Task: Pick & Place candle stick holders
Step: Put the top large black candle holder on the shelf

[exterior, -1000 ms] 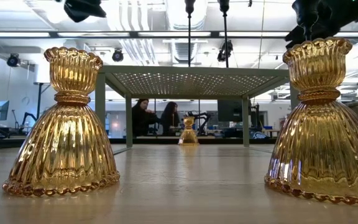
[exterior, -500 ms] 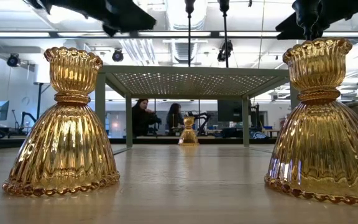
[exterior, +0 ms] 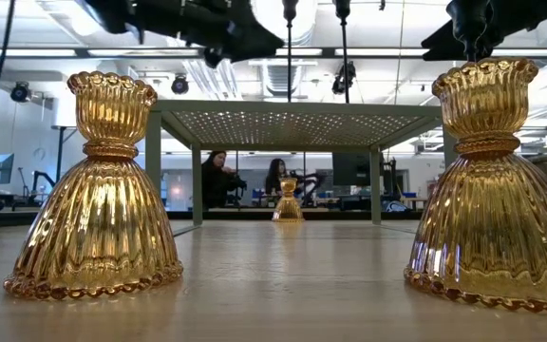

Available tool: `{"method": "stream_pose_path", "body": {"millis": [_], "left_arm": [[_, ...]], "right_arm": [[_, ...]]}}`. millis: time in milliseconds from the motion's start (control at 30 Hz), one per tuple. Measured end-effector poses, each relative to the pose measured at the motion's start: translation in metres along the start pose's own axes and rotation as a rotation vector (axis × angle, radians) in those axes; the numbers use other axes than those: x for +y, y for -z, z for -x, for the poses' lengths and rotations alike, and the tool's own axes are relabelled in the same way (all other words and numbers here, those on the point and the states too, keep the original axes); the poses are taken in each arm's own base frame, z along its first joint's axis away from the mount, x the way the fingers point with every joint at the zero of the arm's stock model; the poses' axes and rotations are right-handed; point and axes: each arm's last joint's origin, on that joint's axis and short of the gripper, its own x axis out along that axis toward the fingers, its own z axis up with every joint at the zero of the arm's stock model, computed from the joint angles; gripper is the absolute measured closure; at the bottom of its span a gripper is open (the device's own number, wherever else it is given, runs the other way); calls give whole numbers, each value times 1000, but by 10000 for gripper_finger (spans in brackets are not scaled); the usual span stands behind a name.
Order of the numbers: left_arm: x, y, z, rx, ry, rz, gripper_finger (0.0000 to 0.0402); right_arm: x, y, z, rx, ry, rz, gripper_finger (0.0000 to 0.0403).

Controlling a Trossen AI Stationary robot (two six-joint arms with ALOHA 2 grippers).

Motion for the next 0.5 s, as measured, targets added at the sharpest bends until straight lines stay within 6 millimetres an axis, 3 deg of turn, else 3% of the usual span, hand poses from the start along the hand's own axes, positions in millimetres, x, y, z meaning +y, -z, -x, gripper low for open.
{"method": "stream_pose_path", "body": {"millis": [267,500], "left_arm": [[3,-10,-24,-19,17,5,248],[6,-5,-33,-1,30,28,248]], "right_arm": [[0,0,0,1,1,4,184],[0,1,0,5,2,7,184]]}}
